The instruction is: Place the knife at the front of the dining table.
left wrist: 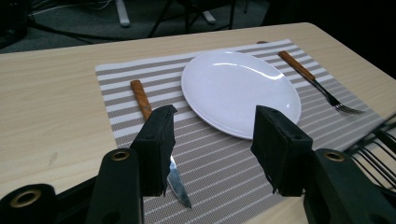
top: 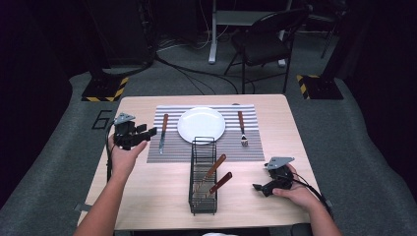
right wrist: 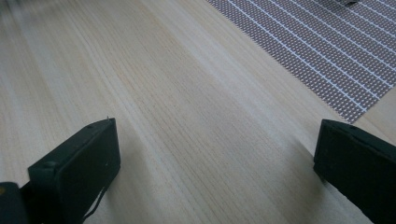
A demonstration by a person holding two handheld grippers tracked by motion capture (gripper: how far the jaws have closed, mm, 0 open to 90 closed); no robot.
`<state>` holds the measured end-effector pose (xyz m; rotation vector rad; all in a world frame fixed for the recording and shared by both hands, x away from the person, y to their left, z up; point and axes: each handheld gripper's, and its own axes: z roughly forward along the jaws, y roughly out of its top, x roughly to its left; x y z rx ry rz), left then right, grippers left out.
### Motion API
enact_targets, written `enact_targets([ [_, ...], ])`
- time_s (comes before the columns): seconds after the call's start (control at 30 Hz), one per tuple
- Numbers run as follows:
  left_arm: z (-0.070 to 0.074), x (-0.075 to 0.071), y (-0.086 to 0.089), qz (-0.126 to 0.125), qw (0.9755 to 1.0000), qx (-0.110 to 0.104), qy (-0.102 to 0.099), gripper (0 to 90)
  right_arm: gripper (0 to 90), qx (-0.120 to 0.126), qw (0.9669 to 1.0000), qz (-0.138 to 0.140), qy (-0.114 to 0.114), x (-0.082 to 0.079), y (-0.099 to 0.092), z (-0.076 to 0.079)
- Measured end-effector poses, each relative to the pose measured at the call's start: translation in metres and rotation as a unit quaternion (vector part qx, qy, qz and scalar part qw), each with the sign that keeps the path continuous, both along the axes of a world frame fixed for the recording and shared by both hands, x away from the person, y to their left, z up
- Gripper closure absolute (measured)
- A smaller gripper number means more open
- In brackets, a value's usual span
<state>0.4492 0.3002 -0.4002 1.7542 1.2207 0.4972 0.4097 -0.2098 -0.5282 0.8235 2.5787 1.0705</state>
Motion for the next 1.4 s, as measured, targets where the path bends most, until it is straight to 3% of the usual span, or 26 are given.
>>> enact_targets([
  [0.27,-0.003,-0.026,0.006,-0.015,0.9999,0.001,-0.004,48.0,0.0,0.0,1.0,-0.001,0.0,0.0,0.0,0.0],
  [0.7,-0.034,-0.058,0.028,-0.003,0.9998,0.016,0.01,46.2,0.0,0.0,1.0,0.0,-0.001,0.0,0.0,0.0],
  [1.0,-0.063,-0.061,0.04,0.007,0.9992,0.007,0.04,45.7,0.0,0.0,1.0,0.0,0.0,0.0,0.0,0.0],
  [1.2,-0.081,-0.057,0.043,0.011,0.9982,0.016,0.056,45.6,0.0,0.0,1.0,0.0,0.0,0.0,0.0,0.0],
  [1.27,-0.084,-0.057,0.044,0.01,0.998,0.021,0.058,45.5,0.0,0.0,1.0,0.0,0.0,0.0,0.0,0.0],
  [1.4,-0.092,-0.056,0.046,0.012,0.9965,0.061,0.057,45.1,0.0,0.0,1.0,0.0,0.0,0.0,0.0,0.0],
])
